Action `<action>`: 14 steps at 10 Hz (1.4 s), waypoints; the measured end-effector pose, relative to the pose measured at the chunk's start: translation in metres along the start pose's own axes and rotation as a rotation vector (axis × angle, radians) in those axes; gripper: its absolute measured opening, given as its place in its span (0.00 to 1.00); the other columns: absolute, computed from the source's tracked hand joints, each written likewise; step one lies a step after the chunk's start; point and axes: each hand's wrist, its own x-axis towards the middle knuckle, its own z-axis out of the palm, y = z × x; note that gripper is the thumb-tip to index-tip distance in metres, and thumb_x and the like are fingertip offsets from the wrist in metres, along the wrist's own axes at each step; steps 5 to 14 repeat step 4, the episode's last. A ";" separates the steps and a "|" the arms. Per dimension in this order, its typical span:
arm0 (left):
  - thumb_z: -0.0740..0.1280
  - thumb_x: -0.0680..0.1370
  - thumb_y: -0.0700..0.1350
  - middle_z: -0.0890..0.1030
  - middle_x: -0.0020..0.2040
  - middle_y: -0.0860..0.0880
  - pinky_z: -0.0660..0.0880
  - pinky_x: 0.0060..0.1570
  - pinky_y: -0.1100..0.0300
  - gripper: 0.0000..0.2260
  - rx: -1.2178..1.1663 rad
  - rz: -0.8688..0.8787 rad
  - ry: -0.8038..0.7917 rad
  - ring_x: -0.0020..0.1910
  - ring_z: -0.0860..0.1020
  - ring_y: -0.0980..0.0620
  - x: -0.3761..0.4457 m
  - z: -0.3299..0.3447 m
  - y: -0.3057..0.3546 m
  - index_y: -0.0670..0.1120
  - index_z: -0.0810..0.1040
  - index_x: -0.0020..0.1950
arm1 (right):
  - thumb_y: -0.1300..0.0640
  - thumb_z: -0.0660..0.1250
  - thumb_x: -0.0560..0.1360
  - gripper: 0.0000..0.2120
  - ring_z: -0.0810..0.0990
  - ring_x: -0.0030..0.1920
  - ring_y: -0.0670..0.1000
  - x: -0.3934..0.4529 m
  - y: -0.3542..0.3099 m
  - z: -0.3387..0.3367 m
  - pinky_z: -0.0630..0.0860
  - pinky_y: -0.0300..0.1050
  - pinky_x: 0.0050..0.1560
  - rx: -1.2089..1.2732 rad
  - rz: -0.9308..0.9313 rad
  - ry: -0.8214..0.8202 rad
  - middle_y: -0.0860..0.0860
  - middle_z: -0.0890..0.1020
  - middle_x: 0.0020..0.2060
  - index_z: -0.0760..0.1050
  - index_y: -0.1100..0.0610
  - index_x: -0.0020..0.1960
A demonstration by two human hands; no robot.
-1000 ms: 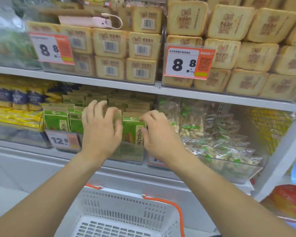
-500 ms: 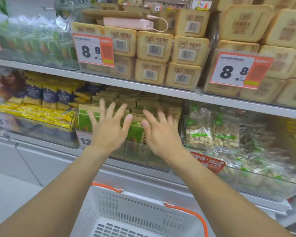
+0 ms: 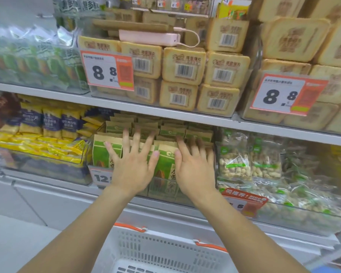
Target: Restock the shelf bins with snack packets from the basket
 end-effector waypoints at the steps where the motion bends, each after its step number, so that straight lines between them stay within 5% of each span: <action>1: 0.40 0.82 0.63 0.60 0.79 0.46 0.42 0.69 0.24 0.27 -0.013 0.017 -0.025 0.80 0.48 0.41 -0.003 -0.005 -0.001 0.59 0.55 0.80 | 0.44 0.42 0.83 0.25 0.58 0.77 0.60 -0.008 0.001 0.001 0.55 0.63 0.75 0.048 -0.016 0.043 0.55 0.65 0.76 0.55 0.45 0.80; 3: 0.40 0.78 0.64 0.55 0.81 0.49 0.36 0.72 0.32 0.31 -0.139 -0.036 -0.082 0.80 0.40 0.47 -0.006 -0.025 0.003 0.58 0.57 0.79 | 0.54 0.51 0.85 0.28 0.41 0.80 0.54 -0.036 0.016 -0.019 0.49 0.57 0.79 0.213 -0.169 -0.059 0.53 0.48 0.81 0.45 0.48 0.82; 4: 0.45 0.78 0.63 0.55 0.81 0.49 0.36 0.75 0.40 0.30 -0.254 -0.051 0.013 0.80 0.40 0.49 -0.020 -0.037 0.013 0.54 0.60 0.79 | 0.55 0.55 0.84 0.30 0.40 0.80 0.50 -0.042 0.022 -0.046 0.47 0.49 0.80 0.313 -0.142 -0.138 0.49 0.47 0.81 0.47 0.47 0.81; 14: 0.45 0.78 0.63 0.55 0.81 0.49 0.36 0.75 0.40 0.30 -0.254 -0.051 0.013 0.80 0.40 0.49 -0.020 -0.037 0.013 0.54 0.60 0.79 | 0.55 0.55 0.84 0.30 0.40 0.80 0.50 -0.042 0.022 -0.046 0.47 0.49 0.80 0.313 -0.142 -0.138 0.49 0.47 0.81 0.47 0.47 0.81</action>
